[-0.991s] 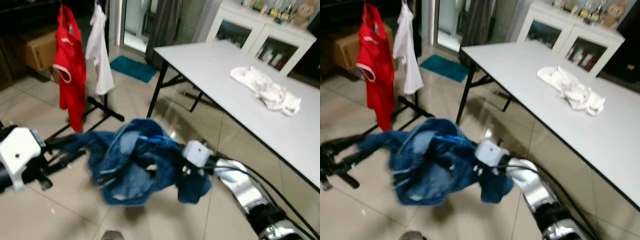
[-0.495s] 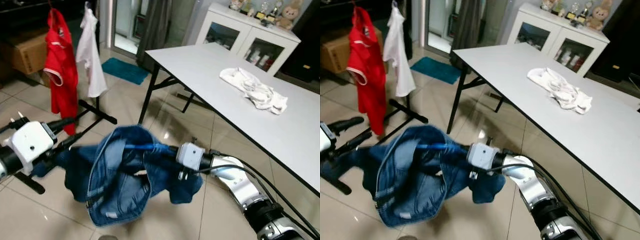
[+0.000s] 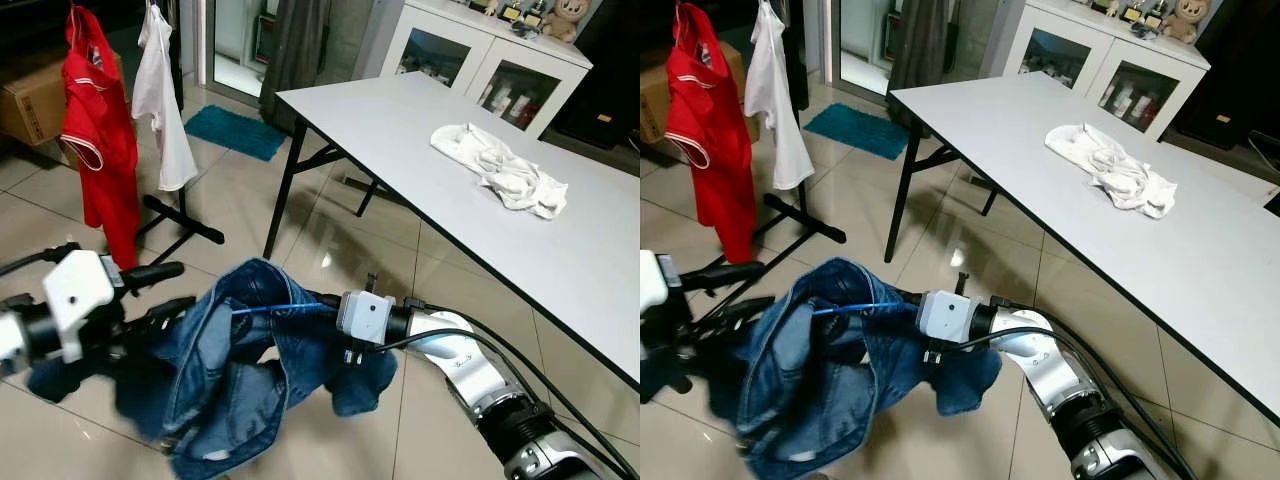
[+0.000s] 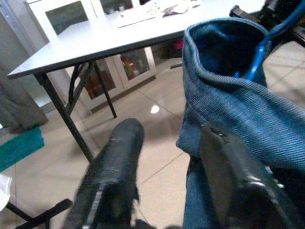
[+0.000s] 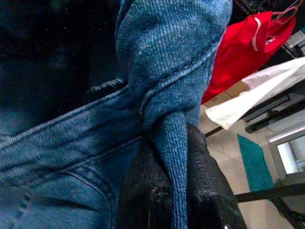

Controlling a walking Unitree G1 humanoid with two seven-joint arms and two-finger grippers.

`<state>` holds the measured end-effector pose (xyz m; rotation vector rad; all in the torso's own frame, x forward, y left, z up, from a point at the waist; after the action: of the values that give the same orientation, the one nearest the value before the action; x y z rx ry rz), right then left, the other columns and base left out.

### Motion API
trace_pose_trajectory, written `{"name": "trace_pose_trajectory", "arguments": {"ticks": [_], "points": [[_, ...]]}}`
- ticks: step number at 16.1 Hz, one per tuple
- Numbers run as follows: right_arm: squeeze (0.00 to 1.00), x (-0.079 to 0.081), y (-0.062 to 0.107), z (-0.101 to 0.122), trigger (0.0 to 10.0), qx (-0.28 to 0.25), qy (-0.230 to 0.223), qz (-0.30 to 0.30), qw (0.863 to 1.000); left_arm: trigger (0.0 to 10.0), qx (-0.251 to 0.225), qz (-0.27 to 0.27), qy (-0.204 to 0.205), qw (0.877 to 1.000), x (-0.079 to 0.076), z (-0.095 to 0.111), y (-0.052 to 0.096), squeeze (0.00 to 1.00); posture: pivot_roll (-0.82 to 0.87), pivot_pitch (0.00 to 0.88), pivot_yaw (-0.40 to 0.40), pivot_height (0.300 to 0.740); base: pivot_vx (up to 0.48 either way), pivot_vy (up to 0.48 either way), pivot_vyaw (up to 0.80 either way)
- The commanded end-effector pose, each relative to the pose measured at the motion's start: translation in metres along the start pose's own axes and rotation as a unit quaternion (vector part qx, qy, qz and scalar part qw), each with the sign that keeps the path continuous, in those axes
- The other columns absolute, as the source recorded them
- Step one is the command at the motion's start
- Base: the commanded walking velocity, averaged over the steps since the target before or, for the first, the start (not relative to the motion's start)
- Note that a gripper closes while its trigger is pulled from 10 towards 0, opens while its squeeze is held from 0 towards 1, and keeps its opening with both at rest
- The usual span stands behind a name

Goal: Hang hanger

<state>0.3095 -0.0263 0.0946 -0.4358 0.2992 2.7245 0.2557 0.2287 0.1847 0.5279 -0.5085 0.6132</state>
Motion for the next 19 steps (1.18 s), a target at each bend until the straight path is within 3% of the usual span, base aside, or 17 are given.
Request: {"name": "trace_pose_trajectory", "arguments": {"ticks": [1,2,3,6,9,10,12,15,19], "points": [[0.0,-0.01,0.005,0.001,0.0,0.004,0.009,-0.015,1.0,10.0,-0.009,-0.02,-0.006,1.0,-0.003,0.008,0.003,1.0,0.26,0.058,-0.18,0.74,0.0,0.0,0.0],[0.0,-0.01,0.007,0.0,0.0,0.006,0.008,-0.015,1.0,10.0,-0.017,-0.031,0.004,0.999,-0.003,0.013,0.006,1.0,0.27,0.057,-0.182,0.74,0.0,0.0,0.0],[0.0,-0.011,0.008,-0.003,0.0,0.011,0.008,-0.015,1.0,10.0,-0.033,-0.047,0.021,0.998,-0.005,0.019,0.008,0.0,0.27,0.058,-0.184,0.74,0.0,0.0,0.0],[0.0,-0.012,0.008,-0.007,0.0,0.02,0.01,-0.015,1.0,10.0,-0.023,-0.088,0.02,0.996,-0.013,0.023,0.014,0.0,0.28,0.057,-0.186,0.74,0.0,0.0,0.0],[0.0,-0.011,0.006,-0.002,0.0,0.011,0.011,-0.008,1.0,10.0,-0.006,-0.125,0.015,0.992,-0.029,0.015,0.01,0.0,0.28,0.052,-0.188,0.74,0.0,0.0,0.0],[0.0,-0.008,0.005,-0.001,0.0,0.006,0.012,-0.002,1.0,10.0,0.026,-0.141,-0.009,0.99,-0.036,0.002,0.008,0.0,0.28,0.044,-0.191,0.74,0.0,0.0,0.0],[0.0,-0.006,0.005,0.002,0.0,0.001,0.013,0.006,1.0,10.0,0.045,-0.154,-0.028,0.987,-0.039,-0.005,0.006,0.0,0.28,0.039,-0.192,0.74,0.0,0.0,0.0],[0.0,-0.005,0.006,0.007,0.0,-0.01,0.013,0.013,1.0,10.0,0.053,-0.159,-0.038,0.985,-0.037,-0.007,0.006,0.0,0.27,0.039,-0.191,0.74,0.0,0.0,0.0],[0.0,0.002,0.014,0.003,0.0,-0.012,0.001,0.03,0.999,10.0,0.072,-0.149,-0.072,0.984,-0.023,-0.011,0.01,0.0,0.27,0.04,-0.19,0.74,0.0,0.0,0.0]]}}
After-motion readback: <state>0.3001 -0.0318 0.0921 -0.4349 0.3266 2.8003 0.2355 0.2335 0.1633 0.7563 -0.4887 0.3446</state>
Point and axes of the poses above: a point about 5 cm out from each wrist's last joint towards the gripper, its own y axis pointing back from the gripper into the wrist, its own z axis along the axis of the wrist's last joint, x = y × z, the point moved 5 cm from there along -y, pointing out of the wrist towards the gripper, and after that the axes turned 12 degrees about -y, right-handed, at the moved point
